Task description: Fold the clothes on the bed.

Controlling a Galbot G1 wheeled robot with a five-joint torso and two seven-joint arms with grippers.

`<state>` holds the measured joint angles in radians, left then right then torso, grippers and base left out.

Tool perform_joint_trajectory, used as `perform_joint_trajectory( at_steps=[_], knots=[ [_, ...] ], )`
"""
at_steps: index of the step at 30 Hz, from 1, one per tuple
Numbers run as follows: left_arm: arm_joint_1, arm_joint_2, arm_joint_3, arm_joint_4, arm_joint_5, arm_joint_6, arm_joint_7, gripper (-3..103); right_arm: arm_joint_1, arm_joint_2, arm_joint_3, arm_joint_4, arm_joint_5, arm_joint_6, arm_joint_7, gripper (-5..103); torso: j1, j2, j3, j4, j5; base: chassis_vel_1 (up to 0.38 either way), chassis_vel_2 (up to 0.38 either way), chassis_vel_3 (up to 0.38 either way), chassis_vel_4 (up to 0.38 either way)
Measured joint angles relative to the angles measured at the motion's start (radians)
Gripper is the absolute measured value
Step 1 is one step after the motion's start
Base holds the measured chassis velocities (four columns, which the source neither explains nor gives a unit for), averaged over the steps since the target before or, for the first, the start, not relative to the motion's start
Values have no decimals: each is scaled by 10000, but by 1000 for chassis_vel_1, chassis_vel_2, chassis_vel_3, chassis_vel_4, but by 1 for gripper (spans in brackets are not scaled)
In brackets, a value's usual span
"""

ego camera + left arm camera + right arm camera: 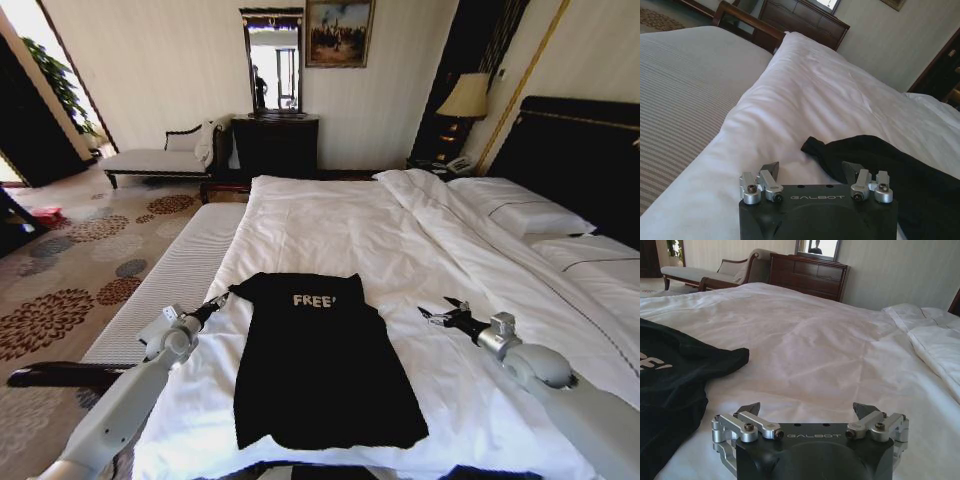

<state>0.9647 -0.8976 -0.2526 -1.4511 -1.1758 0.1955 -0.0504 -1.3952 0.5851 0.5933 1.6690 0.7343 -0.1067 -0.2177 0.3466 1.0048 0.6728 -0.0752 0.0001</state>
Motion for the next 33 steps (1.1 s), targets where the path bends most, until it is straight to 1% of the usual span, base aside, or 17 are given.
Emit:
perform_joint_trajectory(
  at_steps=[3,5,6,7,14,19,20,21,24,26,27,28,29,30,33],
  knots=[
    [-16,-222,175,-113,68,79,-117,86,15,-5,3,0,0,2,0,100,0,0,0,-3,-1,0,0,0,0],
    [-31,-265,205,-119,78,91,-135,86,18,-9,6,-1,2,2,0,100,1,0,0,-2,-1,0,0,0,0],
    [-80,-374,268,-121,125,110,-169,97,16,-23,29,0,15,2,0,100,0,0,1,0,-1,0,0,0,0],
    [-117,-426,305,-114,167,118,-177,98,5,-30,49,-2,18,7,-1,100,0,0,0,0,-1,0,0,0,0],
    [-314,-654,442,-76,216,153,-175,100,-64,6,86,-84,-3,39,-35,100,0,0,0,0,0,0,0,0,0],
    [-502,-940,572,-121,168,221,-241,101,-30,0,75,-110,-10,42,-39,100,0,0,1,-1,1,0,0,0,0],
    [-538,-983,572,-93,123,222,-245,98,-26,-13,75,-111,-5,42,-38,100,0,0,0,-1,0,0,0,0,0],
    [-538,-983,572,-93,123,222,-245,98,-26,-13,75,-111,-5,42,-38,100,0,0,0,-1,0,0,0,0,0],
    [-590,-1043,519,70,73,206,-254,84,-71,-32,95,-122,-12,49,-43,100,1,0,1,-2,-1,0,0,0,0],
    [-588,-1039,471,104,53,186,-255,84,-93,-31,110,-126,-32,54,-48,100,0,0,1,0,-1,0,0,0,0],
    [-563,-998,411,125,22,167,-252,73,-112,-22,121,-134,-60,65,-56,100,1,0,0,-1,-2,0,0,0,0],
    [-543,-962,386,138,14,157,-247,73,-118,-17,123,-143,-71,68,-59,100,0,0,1,-1,-2,0,0,0,0],
    [-507,-878,347,171,6,144,-219,68,-119,-10,124,-164,-97,71,-67,100,0,0,1,0,-1,0,0,0,0],
    [-507,-878,347,171,6,144,-219,68,-119,-10,124,-164,-97,71,-67,100,0,0,1,0,-1,0,0,0,0],
    [-495,-768,292,302,9,85,-140,51,-85,-11,93,-186,-126,75,-74,100,0,0,1,1,-1,0,0,0,0]
  ],
)
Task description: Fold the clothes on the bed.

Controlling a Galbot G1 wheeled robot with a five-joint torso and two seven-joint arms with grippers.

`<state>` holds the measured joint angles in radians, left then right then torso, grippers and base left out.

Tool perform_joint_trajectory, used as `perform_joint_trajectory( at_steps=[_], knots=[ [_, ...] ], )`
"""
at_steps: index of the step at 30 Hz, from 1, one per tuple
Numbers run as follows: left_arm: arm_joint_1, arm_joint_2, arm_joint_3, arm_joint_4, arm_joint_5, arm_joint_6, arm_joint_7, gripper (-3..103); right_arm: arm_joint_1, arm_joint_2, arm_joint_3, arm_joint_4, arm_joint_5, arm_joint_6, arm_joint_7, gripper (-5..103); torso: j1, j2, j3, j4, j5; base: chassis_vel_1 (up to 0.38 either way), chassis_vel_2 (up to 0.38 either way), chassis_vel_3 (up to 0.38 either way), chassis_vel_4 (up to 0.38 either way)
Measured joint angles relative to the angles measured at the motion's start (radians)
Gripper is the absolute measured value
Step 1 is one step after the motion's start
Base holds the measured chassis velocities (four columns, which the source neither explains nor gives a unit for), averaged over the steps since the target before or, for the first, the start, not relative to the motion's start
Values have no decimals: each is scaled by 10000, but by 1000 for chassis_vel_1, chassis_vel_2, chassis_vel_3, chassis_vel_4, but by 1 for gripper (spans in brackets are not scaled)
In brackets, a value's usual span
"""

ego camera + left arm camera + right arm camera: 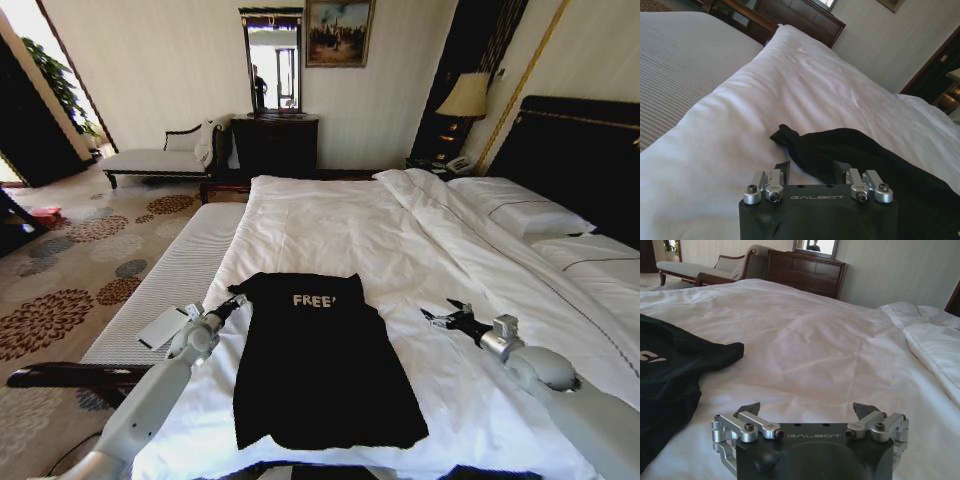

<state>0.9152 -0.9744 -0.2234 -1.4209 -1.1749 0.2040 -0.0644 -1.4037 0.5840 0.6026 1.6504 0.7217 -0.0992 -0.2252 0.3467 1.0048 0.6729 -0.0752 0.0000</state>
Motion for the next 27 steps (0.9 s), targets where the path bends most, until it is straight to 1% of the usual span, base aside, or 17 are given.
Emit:
perform_joint_trajectory(
  at_steps=[1,3,6,7,9,10,12,15,19,21,23,24,27],
  knots=[
    [-19,22,-21,72,11,-22,32,45,16,0,-21,5,-1,0,0,100,0,0,0,0,-1,0,0,0,0],
    [-39,27,-33,119,22,-46,52,45,21,0,-28,16,-1,0,0,100,0,0,0,0,-1,0,0,0,0],
    [-138,19,-65,318,72,-107,81,29,10,-7,-29,45,-11,0,0,100,0,-1,0,-1,0,0,0,0,0],
    [-138,19,-65,318,72,-107,81,29,10,-7,-29,45,-11,0,0,100,0,-1,0,-1,0,0,0,0,0],
    [-151,60,-78,406,104,-131,83,18,-18,-19,-6,46,-18,0,-2,100,0,-2,0,-3,-2,0,0,0,0],
    [-151,60,-78,406,104,-131,83,18,-18,-19,-6,46,-18,0,-2,100,0,-2,0,-3,-2,0,0,0,0],
    [-85,191,-77,453,283,-180,117,8,-39,-15,18,28,-28,0,-8,100,0,-2,0,-2,0,0,0,0,0],
    [-14,323,-77,474,413,-250,177,6,-55,29,21,-7,-73,3,-18,100,0,-2,0,1,0,0,0,0,0],
    [-36,394,-104,573,432,-295,214,27,-23,81,-58,-16,-106,5,-25,100,0,-2,0,0,0,0,0,0,0],
    [-69,380,-102,608,433,-297,221,27,-6,78,-76,-16,-107,5,-28,100,0,-1,0,0,0,0,0,0,0],
    [-181,293,-68,721,434,-301,241,38,38,47,-107,-15,-82,-1,-30,100,0,-2,0,0,1,0,0,0,0],
    [-181,293,-68,721,434,-301,241,38,38,47,-107,-15,-82,-1,-30,100,0,-2,0,0,1,0,0,0,0],
    [-345,98,-3,880,426,-300,277,54,23,-20,-92,10,-56,-5,-30,100,0,-1,0,-2,0,0,0,0,0]
  ],
)
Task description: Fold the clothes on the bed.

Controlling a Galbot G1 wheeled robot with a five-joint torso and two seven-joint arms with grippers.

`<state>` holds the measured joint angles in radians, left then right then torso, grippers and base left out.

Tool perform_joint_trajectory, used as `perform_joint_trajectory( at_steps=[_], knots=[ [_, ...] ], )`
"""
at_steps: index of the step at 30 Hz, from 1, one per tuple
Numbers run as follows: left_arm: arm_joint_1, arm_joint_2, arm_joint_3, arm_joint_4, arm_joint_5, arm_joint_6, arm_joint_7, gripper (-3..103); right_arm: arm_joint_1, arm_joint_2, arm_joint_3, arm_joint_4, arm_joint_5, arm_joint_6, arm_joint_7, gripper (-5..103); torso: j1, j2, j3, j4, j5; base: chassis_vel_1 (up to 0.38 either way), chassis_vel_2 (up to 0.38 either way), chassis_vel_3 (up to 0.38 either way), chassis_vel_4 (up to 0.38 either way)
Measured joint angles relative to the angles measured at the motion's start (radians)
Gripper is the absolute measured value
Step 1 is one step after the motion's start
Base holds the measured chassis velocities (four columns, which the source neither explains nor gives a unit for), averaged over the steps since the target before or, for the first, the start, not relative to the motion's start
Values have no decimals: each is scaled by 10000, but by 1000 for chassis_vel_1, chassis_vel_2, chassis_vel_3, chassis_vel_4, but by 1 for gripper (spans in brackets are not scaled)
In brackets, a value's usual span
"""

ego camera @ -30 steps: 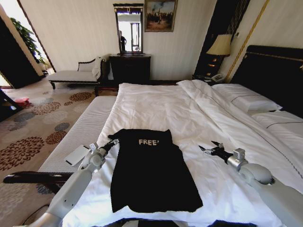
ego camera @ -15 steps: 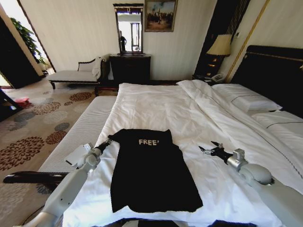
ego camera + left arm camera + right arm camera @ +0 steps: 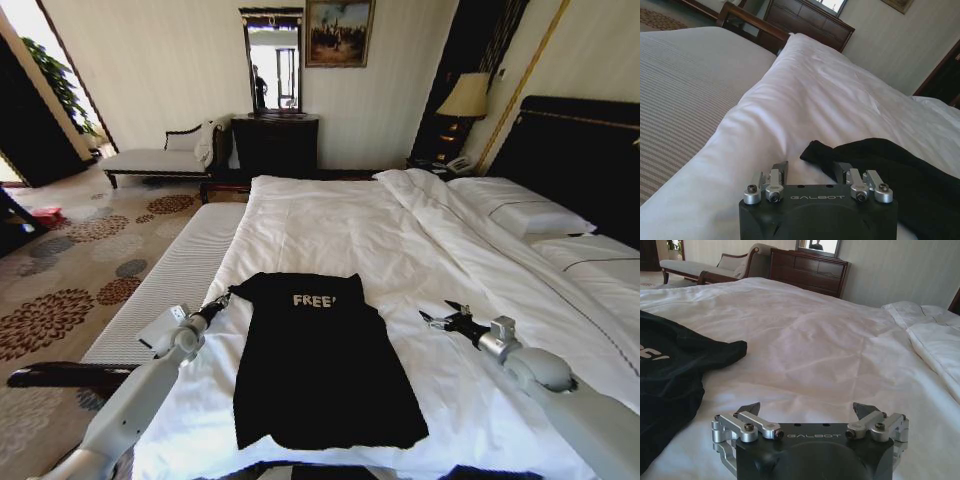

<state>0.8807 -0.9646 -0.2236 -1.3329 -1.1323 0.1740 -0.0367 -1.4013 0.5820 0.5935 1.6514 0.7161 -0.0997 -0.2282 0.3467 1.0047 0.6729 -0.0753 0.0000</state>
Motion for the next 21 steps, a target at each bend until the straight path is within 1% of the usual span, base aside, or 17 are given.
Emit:
perform_joint_trajectory(
  at_steps=[1,3,7,9,11,13,16,18,19,20,21],
  knots=[
    [-36,-57,22,56,1,1,23,59,-29,-8,26,16,14,0,0,100,0,0,0,0,0,0,0,0,0],
    [-61,-106,38,98,2,4,42,59,-55,-15,51,24,18,0,0,100,0,0,0,0,0,0,0,0,0],
    [-107,-241,58,185,46,6,133,81,-116,-39,87,18,21,0,-14,100,0,0,0,0,0,0,0,0,0],
    [-128,-275,62,201,51,4,150,81,-126,-40,98,12,21,0,-17,100,0,0,0,0,0,0,0,0,0],
    [-175,-328,64,238,51,-12,182,92,-134,-40,105,6,21,2,-19,100,-1,1,0,-1,0,0,0,0,0],
    [-275,-405,66,324,51,-67,220,98,-135,-30,105,2,14,5,-24,100,0,0,0,0,0,0,0,0,0],
    [-349,-444,65,372,45,-80,223,96,-135,-9,93,2,8,6,-26,100,1,0,0,2,0,0,0,0,0],
    [-404,-465,63,416,38,-82,222,89,-140,6,85,9,6,6,-29,100,0,0,0,0,0,0,0,0,0],
    [-407,-466,63,418,37,-82,221,84,-144,6,84,16,6,7,-29,100,0,1,0,0,0,0,0,0,0],
    [-407,-466,63,418,37,-82,221,84,-144,6,84,16,6,7,-29,100,0,1,0,0,0,0,0,0,0],
    [-407,-466,63,419,50,-82,221,78,-148,0,86,22,11,7,-31,100,0,0,0,1,0,0,0,0,0]
  ],
)
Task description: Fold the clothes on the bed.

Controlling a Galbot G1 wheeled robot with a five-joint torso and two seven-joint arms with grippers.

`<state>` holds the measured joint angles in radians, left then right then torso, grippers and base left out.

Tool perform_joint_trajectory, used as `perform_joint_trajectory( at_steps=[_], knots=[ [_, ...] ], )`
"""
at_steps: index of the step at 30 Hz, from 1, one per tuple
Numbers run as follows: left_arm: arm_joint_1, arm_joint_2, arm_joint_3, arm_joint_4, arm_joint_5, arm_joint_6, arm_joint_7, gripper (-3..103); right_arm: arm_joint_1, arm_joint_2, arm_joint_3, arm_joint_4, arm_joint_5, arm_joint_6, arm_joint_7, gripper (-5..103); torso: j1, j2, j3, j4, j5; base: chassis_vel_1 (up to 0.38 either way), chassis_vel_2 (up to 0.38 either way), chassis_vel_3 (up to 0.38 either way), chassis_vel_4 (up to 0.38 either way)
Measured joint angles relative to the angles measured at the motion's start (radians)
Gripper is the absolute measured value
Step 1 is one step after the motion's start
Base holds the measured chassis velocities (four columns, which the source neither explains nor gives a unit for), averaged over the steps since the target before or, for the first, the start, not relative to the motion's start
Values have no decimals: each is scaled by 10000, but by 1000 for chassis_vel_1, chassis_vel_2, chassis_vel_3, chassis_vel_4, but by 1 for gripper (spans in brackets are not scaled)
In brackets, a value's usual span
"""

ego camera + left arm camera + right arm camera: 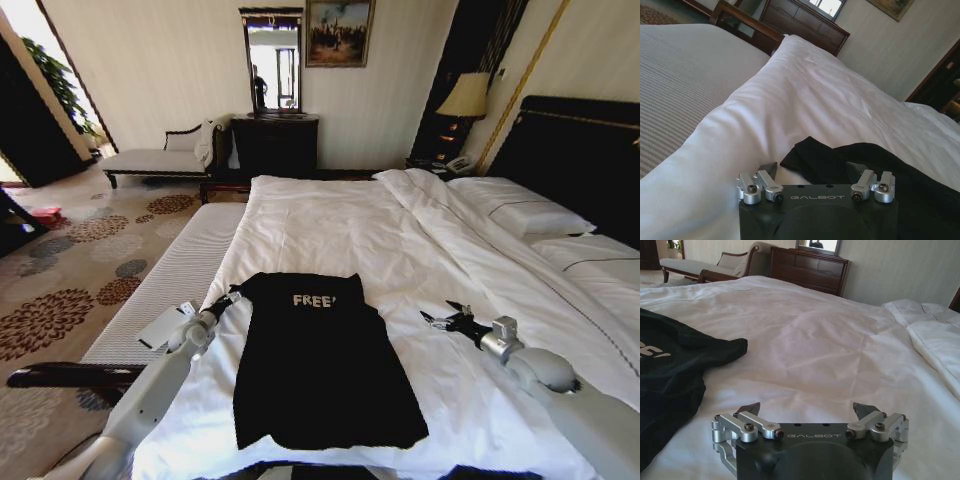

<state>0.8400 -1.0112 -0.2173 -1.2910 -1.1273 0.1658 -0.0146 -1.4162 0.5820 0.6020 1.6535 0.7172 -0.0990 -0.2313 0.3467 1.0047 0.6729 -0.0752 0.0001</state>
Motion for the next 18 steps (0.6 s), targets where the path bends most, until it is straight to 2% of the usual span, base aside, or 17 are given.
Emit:
perform_joint_trajectory(
  at_steps=[1,3,4,7,9,13,14,16,18],
  knots=[
    [0,0,0,1,12,0,0,78,0,-7,1,0,1,1,-1,100,0,0,0,0,0,0,0,0,0],
    [15,-7,0,1,45,0,-2,68,2,-48,10,-2,26,5,-4,100,0,1,0,0,-1,0,0,0,0],
    [15,-7,0,1,45,0,-2,68,2,-48,10,-2,26,5,-4,100,0,1,0,0,-1,0,0,0,0],
    [30,-41,1,33,87,-11,-2,52,17,-61,10,-2,47,6,-5,100,0,1,0,0,-1,0,0,0,0],
    [30,-54,1,47,98,-15,-2,52,18,-58,9,1,47,6,-5,100,0,1,0,0,-1,0,0,0,0],
    [2,-87,2,119,102,-23,15,30,-44,-21,14,37,45,6,-5,100,0,1,0,-1,-1,0,0,0,0],
    [2,-87,2,119,102,-23,15,30,-44,-21,14,37,45,6,-5,100,0,1,0,-1,-1,0,0,0,0],
    [-68,-96,2,214,99,-36,39,19,-75,-17,35,41,45,10,-7,100,0,1,0,-1,-1,0,0,0,0],
    [-103,-103,3,263,99,-43,45,19,-86,-17,41,41,45,11,-9,100,0,1,0,0,-1,0,0,0,0]
  ],
)
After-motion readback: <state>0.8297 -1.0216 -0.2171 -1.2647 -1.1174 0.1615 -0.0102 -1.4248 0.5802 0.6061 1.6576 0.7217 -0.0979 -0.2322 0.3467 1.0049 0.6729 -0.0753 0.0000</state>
